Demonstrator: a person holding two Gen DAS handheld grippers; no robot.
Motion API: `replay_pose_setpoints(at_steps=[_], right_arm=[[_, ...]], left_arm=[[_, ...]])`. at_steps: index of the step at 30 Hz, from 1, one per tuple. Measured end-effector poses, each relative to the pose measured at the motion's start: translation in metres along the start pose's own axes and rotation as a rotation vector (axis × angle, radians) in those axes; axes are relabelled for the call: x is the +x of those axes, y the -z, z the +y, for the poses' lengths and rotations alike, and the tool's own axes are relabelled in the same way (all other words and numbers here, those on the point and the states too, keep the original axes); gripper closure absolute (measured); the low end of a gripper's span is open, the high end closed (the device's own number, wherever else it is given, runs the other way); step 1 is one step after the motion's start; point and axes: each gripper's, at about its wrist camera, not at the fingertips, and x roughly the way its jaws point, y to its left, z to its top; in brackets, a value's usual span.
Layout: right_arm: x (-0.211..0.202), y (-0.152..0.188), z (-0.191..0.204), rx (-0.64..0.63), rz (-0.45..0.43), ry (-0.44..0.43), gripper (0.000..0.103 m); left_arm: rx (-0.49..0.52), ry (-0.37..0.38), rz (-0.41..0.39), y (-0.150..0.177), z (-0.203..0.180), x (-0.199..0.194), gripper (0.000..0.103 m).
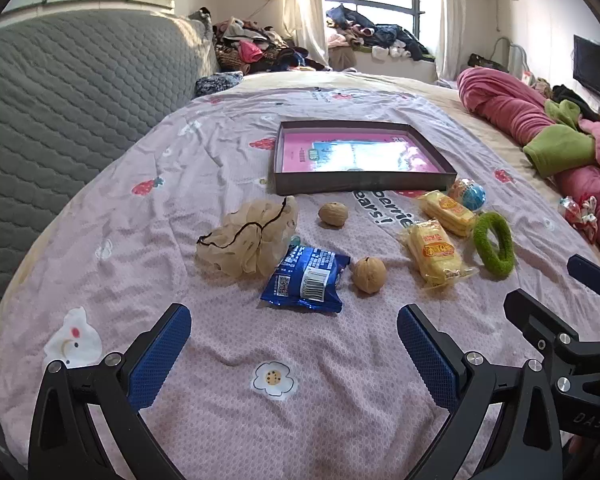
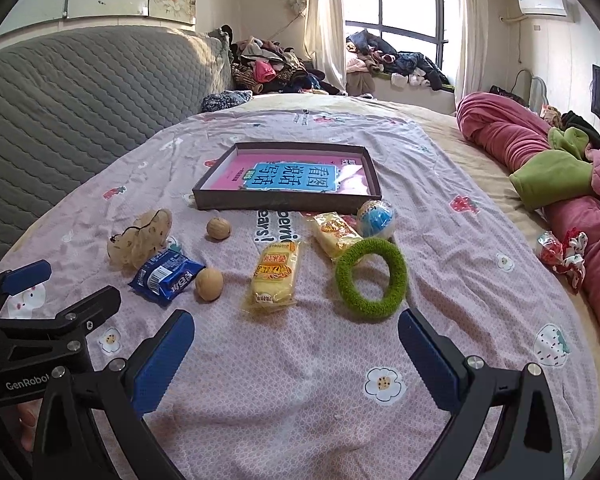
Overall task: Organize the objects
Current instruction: 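Move left tool toward beige mesh puff while right tool approaches yellow bread package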
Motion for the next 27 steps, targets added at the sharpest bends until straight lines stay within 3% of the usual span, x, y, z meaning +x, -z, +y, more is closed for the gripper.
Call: replay_pose_setpoints(at_steps=[27], right_arm=[[-0.017,-0.003,0.002,-0.004,-0.039,0.004,0.000]], left_arm=[[-0.007,-0.007,-0.028,-0.005,0.006,-0.017,0.000]])
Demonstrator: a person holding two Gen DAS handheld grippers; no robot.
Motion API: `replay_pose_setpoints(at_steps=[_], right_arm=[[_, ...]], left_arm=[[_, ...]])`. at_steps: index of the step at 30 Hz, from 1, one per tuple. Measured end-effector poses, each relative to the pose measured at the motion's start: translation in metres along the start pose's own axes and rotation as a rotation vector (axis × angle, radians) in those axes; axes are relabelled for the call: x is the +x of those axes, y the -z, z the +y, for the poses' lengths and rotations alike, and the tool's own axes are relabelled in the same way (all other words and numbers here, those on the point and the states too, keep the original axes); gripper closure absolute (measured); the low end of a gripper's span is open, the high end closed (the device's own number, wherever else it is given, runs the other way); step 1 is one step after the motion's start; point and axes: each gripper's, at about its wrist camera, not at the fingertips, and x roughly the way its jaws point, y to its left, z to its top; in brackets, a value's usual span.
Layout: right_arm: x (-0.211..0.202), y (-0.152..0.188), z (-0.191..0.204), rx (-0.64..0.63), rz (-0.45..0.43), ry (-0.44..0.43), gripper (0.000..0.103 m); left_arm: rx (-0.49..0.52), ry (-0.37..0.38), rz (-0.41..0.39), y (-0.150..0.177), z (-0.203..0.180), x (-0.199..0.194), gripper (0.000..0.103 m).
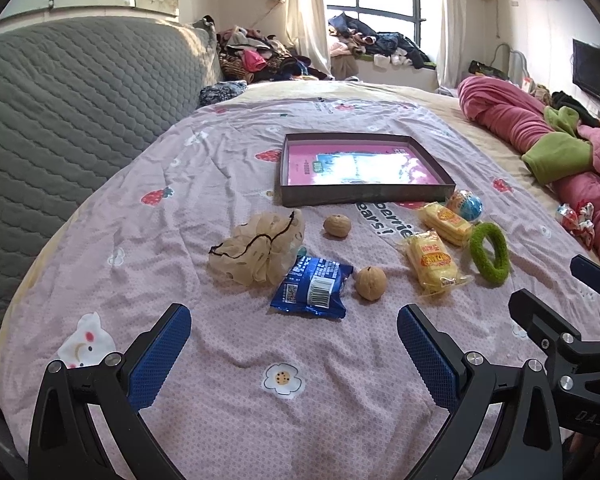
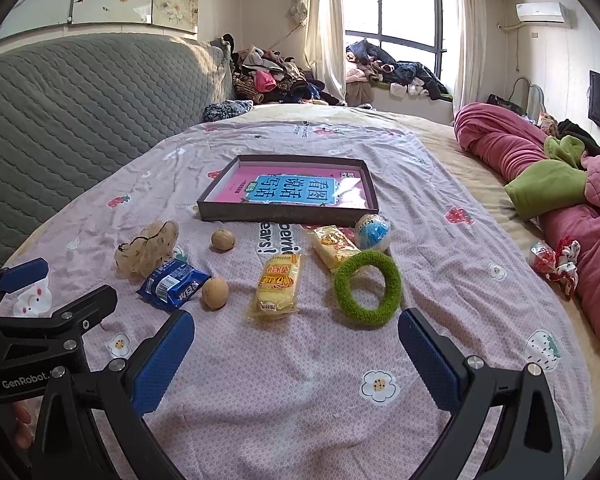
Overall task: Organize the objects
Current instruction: 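Move left tool toward beige mesh puff while right tool approaches yellow bread package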
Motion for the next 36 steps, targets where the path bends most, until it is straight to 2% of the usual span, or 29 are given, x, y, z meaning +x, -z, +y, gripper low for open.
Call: replay_pose_setpoints(at_steps=[14,31,36], right_arm=[[-0.006,-0.010,0.007,-0.012,-0.027,-0.017,0.000],[0.015,-0.034,0.024,-0.009,-0.011,-0.045,0.000],[0.029,-0.036,0.027,-0.018,0.024,-0.043,0.000]], left_arm=[[-0.020,-0.009,-0.013,-0.009,0.018,0.004,0.000],[-0.033,-0.009,-0.009,-0.036,0.045,0.034,0.000],[-0.017,-0.017,-0.002,-0.040,0.045,0.046,0.000]])
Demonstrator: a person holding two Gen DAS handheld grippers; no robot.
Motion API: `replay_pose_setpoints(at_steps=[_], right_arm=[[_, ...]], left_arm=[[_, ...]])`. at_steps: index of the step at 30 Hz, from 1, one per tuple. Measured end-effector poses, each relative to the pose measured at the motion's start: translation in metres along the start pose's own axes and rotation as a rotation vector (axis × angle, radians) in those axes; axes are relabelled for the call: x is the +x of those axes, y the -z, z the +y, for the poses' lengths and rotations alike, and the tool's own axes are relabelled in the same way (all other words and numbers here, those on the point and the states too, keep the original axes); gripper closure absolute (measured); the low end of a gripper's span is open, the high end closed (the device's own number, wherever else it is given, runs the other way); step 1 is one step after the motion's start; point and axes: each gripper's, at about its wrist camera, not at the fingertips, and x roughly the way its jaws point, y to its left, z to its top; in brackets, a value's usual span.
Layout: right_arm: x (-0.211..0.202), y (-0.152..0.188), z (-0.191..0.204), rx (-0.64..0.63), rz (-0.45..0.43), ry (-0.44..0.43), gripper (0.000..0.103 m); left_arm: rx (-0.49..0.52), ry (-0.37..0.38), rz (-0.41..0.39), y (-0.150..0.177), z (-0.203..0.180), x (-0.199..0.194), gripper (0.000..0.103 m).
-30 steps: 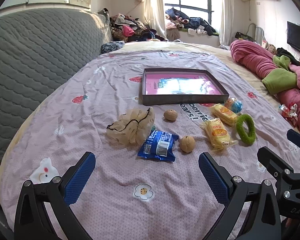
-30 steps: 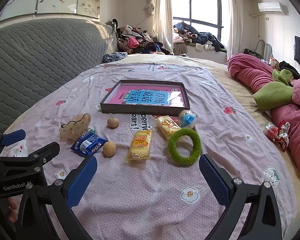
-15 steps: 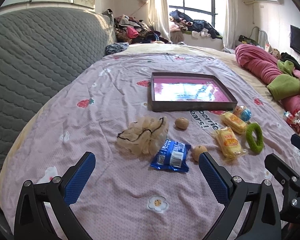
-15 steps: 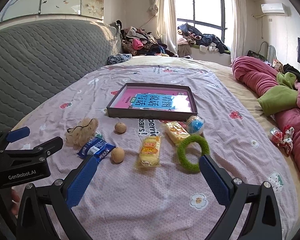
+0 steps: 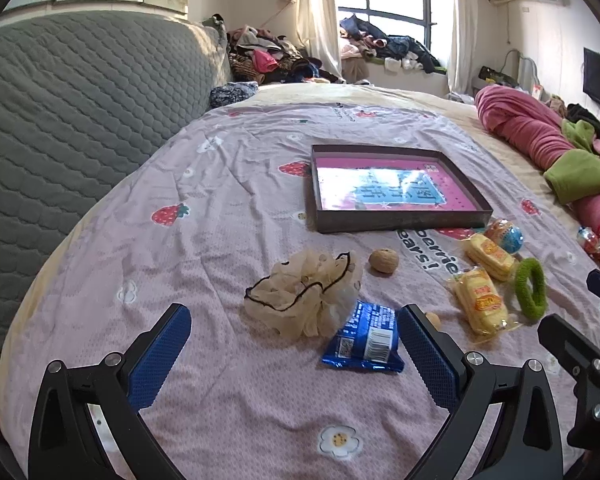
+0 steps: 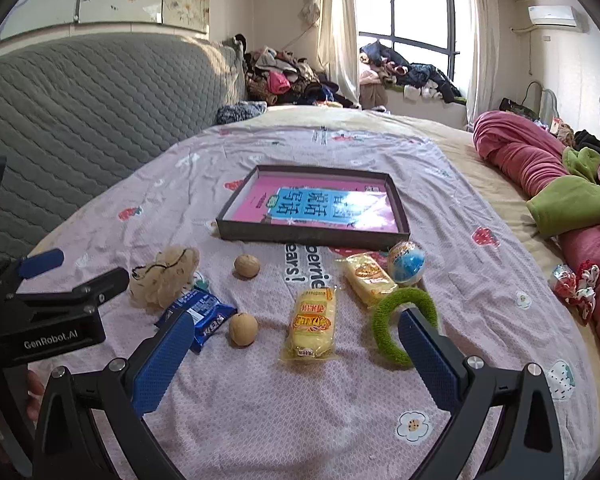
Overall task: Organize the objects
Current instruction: 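Move left tool toward beige mesh puff while right tool approaches yellow bread package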
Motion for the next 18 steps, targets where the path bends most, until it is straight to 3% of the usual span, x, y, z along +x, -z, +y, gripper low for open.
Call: replay_pose_setpoints(at_steps=[11,18], right_arm=[[0.036,0.000,-0.004,0.041,0.061,-0.016,0.000],[0.068,-0.002,-0.007,0.047,0.135,0.043,0.004]], left_arm=[[0.018,0.019,0.038,-0.005,0.000,0.037,0.000],[0.018,0.026,0.069,-0.009,0.002,0.065,0.000]])
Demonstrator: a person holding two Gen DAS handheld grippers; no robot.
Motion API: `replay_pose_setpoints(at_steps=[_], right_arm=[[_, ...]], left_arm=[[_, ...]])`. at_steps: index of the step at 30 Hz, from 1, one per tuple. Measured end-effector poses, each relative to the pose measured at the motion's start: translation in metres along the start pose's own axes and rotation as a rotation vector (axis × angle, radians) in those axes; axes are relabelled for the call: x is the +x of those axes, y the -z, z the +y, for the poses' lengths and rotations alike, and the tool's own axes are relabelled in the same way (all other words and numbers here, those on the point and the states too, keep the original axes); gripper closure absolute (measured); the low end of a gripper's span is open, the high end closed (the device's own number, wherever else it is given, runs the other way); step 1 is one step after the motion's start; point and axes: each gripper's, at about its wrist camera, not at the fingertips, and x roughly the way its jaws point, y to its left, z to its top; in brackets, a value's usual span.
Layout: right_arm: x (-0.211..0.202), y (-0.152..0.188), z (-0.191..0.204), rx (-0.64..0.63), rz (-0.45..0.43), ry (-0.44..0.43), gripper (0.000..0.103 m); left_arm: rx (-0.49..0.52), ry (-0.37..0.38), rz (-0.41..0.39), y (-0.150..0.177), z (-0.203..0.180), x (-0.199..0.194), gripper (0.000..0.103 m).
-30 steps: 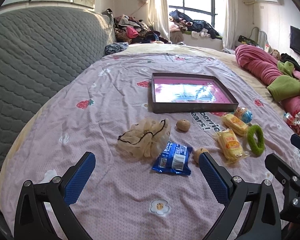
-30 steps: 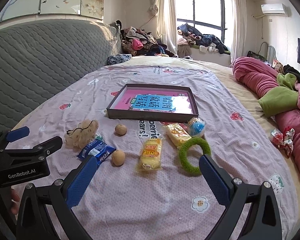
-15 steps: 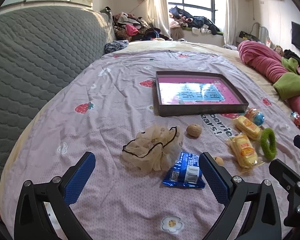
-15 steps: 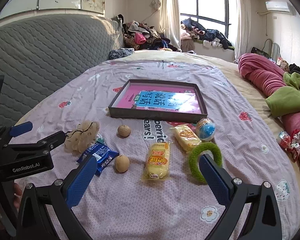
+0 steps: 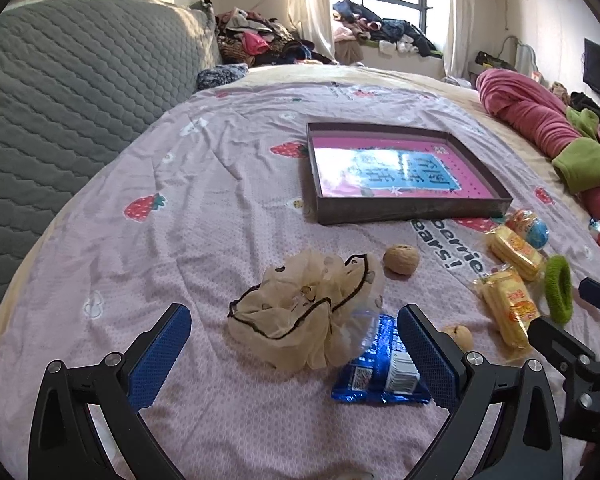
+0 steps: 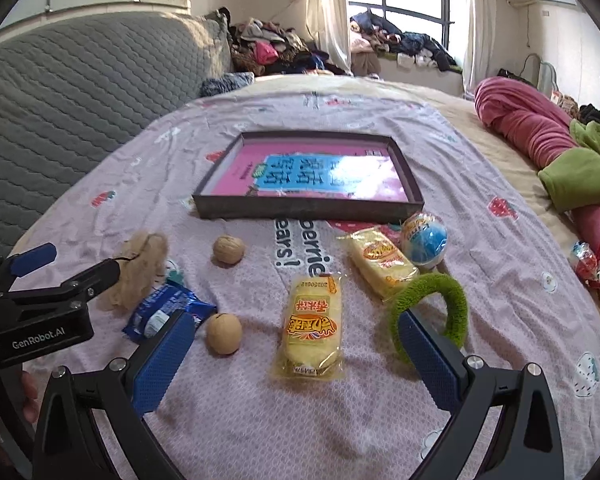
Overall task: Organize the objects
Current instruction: 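Move left tool toward beige mesh puff while right tool approaches yellow bread package, then close left tool on mesh puff while right tool grasps yellow bread package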
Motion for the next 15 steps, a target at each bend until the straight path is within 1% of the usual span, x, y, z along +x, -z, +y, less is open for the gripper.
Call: replay_pose_setpoints(at_steps=[1,2,4,7,13,15], right_arm=[[0.004,0.000,0.000,0.002,0.011,0.009,0.011],[0.007,0.000,0.000,0.001,0.019,0.016,0.015],[0.016,-0.001,0.002,-0.014,0.055,0.039,0.015],[0.024,-0.001,0.006,-0.031,0.072,0.055,0.016],[0.038,-0.003,0.015,-0.066,0.112,0.100,0.035],[0.045,-0.003,0.017,-0.069,0.137,0.107,0.035]], left_arm=[[0.003,-0.001,0.003,0.000,0.000,0.003,0.000],[0.007,-0.002,0.009,0.000,0.000,0.007,0.000],[0.015,-0.001,0.017,0.000,-0.001,0.014,0.000],[0.019,0.001,0.029,-0.001,-0.001,0.026,0.000],[0.015,0.018,0.054,-0.003,0.002,0.041,0.000],[0.018,0.017,0.059,-0.003,0.001,0.045,0.000]])
